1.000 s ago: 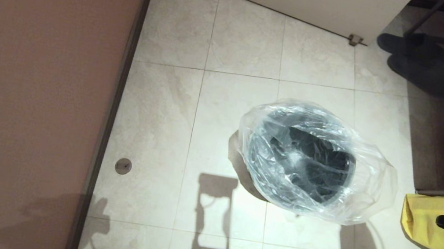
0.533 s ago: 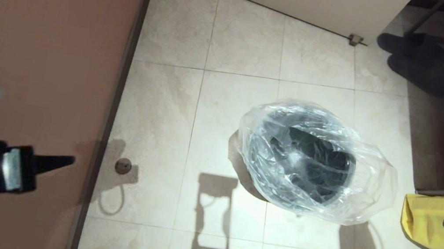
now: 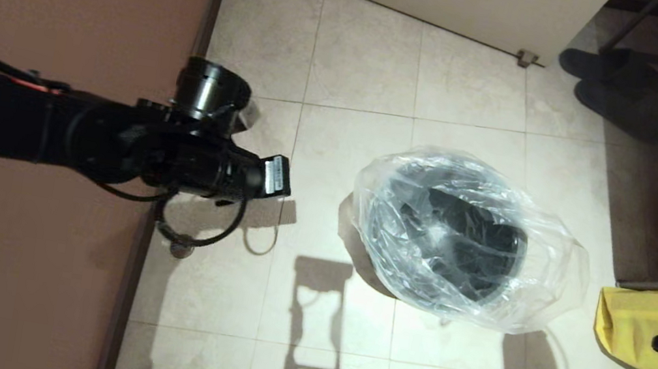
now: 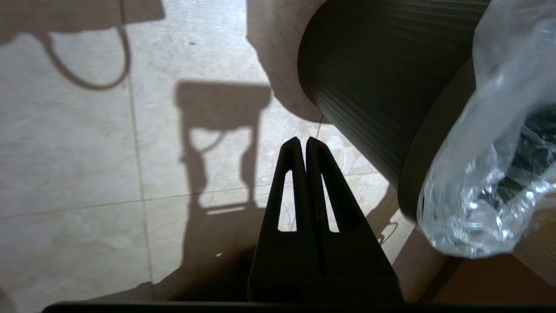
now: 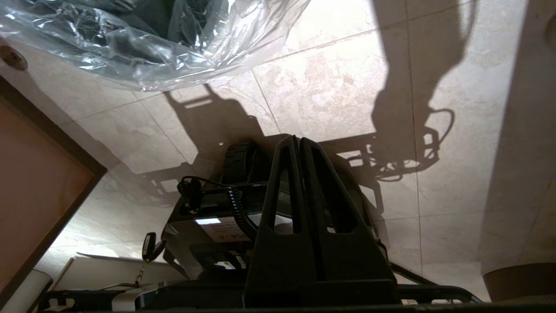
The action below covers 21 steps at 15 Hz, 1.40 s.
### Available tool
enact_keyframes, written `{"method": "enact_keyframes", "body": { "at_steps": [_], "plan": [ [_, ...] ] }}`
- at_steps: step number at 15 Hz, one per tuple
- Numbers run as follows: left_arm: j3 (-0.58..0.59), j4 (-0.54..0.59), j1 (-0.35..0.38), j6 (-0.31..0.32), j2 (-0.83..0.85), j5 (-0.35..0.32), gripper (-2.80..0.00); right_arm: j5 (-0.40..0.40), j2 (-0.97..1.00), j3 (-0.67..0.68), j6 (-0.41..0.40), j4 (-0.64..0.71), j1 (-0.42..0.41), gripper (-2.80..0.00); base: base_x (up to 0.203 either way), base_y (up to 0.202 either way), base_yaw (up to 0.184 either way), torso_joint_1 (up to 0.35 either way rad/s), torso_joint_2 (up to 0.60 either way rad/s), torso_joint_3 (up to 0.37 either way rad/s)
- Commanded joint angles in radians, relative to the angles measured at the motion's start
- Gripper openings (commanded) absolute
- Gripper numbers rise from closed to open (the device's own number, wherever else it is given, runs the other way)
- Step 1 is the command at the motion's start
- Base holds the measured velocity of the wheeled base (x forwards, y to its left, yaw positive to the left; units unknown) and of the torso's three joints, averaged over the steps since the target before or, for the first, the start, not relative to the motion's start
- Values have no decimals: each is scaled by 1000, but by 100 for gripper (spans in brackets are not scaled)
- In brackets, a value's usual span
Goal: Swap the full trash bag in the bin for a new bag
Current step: Put the new garbage bag on the trash can
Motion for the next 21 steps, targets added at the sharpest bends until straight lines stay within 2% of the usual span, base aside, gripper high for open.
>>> {"method": "enact_keyframes", "body": {
  "at_steps": [1,2,7,10,15,18,21],
  "plan": [
    [-102,27,-33,-24,133,11,-280,0,34,10,2,-1,-13,-280,0,0,0,0,0,0],
    [-125,45,-42,-50,139,19,-280,1,45,10,1,-3,-15,-280,0,0,0,0,0,0],
    [-147,47,-61,-81,127,13,-280,-32,142,18,-1,-44,-13,-280,0,0,0,0,0,0],
    [-149,99,-110,-92,17,13,-280,-34,199,20,-1,-74,-14,-280,0,0,0,0,0,0],
    [-345,185,-191,-109,63,15,-280,-31,273,39,-1,-148,-9,-280,0,0,0,0,0,0],
    [-491,234,-241,-112,186,43,-280,-35,304,27,-1,-151,-4,-280,0,0,0,0,0,0],
    [-556,293,-262,-111,280,75,-280,-36,306,23,0,-150,0,-280,0,0,0,0,0,0]
  ]
}}
